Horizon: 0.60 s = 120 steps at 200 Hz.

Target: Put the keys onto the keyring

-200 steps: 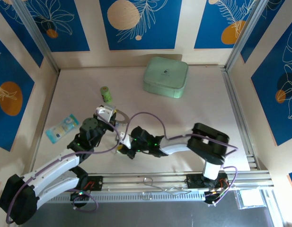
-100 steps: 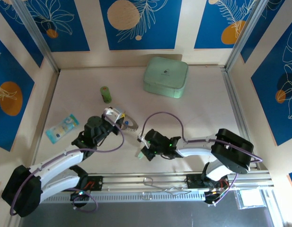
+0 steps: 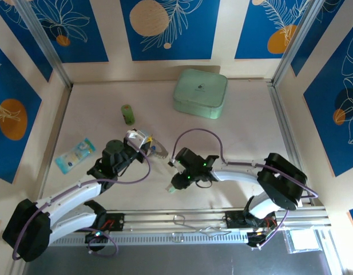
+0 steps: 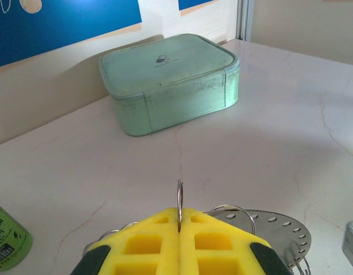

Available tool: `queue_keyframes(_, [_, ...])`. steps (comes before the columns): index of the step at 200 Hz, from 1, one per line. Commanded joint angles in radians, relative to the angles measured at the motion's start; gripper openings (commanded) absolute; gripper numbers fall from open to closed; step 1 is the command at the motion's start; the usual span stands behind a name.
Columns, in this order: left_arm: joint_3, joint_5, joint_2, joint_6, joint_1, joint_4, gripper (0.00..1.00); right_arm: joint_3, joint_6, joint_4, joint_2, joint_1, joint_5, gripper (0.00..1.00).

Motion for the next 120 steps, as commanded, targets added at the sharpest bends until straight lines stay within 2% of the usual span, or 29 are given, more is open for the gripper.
queue_keyframes(1, [0.048, 0.030, -0.008, 0.017, -0.002, 0.046, 0.00, 0.046, -0.022, -0.114, 0.018, -0.051, -0.096, 0.37])
queue_keyframes(39, [0.050, 0.044, -0.010, 0.021, -0.001, 0.038, 0.00, 0.149, -0.066, -0.254, 0.067, -0.098, -0.157, 0.40])
queue_keyframes(79, [0.050, 0.049, -0.011, 0.021, -0.002, 0.033, 0.00, 0.247, 0.011, -0.404, 0.143, -0.110, -0.187, 0.40])
queue_keyframes(120, [0.048, 0.052, -0.013, 0.021, -0.002, 0.032, 0.00, 0.281, 0.093, -0.429, 0.214, -0.111, -0.213, 0.39])
